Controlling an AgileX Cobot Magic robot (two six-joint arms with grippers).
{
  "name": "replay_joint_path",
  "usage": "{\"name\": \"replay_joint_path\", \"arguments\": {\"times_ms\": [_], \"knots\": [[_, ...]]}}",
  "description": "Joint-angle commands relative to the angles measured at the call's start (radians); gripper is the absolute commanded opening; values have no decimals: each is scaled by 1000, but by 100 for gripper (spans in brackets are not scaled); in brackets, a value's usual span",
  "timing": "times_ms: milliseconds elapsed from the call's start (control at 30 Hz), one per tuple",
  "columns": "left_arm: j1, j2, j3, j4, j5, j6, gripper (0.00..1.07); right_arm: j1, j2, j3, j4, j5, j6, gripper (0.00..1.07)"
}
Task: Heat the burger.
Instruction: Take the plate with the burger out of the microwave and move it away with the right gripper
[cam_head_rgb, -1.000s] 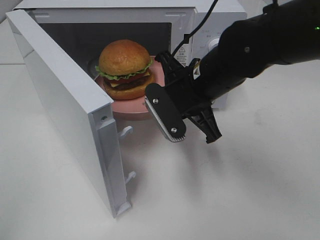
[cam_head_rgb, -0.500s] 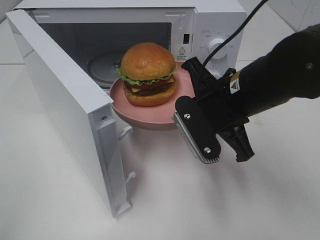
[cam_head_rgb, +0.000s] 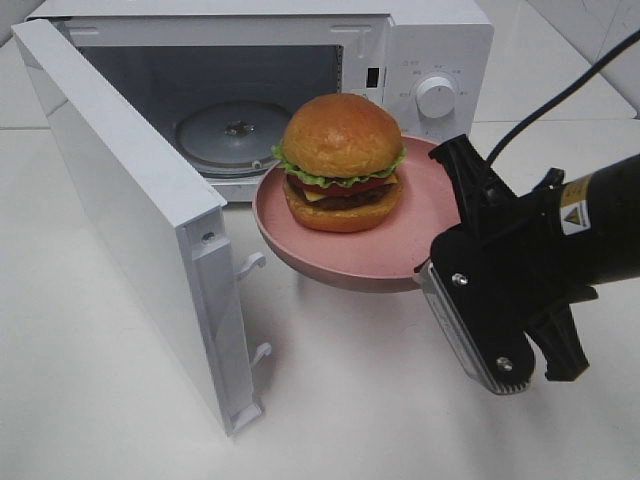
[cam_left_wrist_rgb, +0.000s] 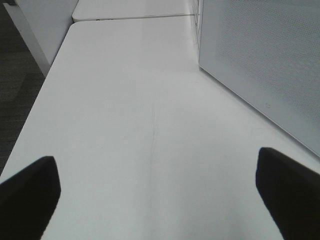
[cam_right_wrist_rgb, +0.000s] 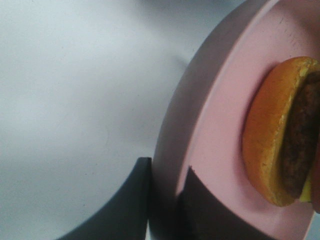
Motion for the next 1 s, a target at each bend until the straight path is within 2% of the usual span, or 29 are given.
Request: {"name": "replay_joint_path", "arguments": {"times_ms": [33,100,400,500,533,567,633,667,700,733,767,833,867,1000], "knots": [[3,-5,0,0,-10,-5,100,-4,-40,10,1,-64,21,0],[3,-5,0,0,-10,-5,100,-4,-111,57,-6,-38,41,0],[3,-5,0,0,-10,-5,100,-4,-231,119,-31,36,130,0],[3,-5,0,0,-10,-5,100,-4,-256,125,-109,73,216,0],[3,-5,0,0,-10,-5,100,-4,-266,125,-176,99,303,0],[3,-5,0,0,-10,-5,100,-4,-266,125,-176,99,303,0],[3,-5,0,0,-10,-5,100,-4,-276,125,-291,139,448,0],[3,-5,0,0,-10,-5,100,-4,-276,125,-291,139,448,0],[3,-5,0,0,-10,-5,100,-4,-276,125,-369,163,558,0],[3,-5,0,0,-10,-5,100,-4,-276,125,-369,163,558,0],[3,-5,0,0,-10,-5,100,-4,-276,125,-458,185,661,0],[3,-5,0,0,-10,-5,100,-4,-276,125,-505,197,713,0],[3,-5,0,0,-10,-5,100,-4,-276,125,-580,221,815,0],[3,-5,0,0,-10,-5,100,-4,-276,125,-659,252,992,0]]}}
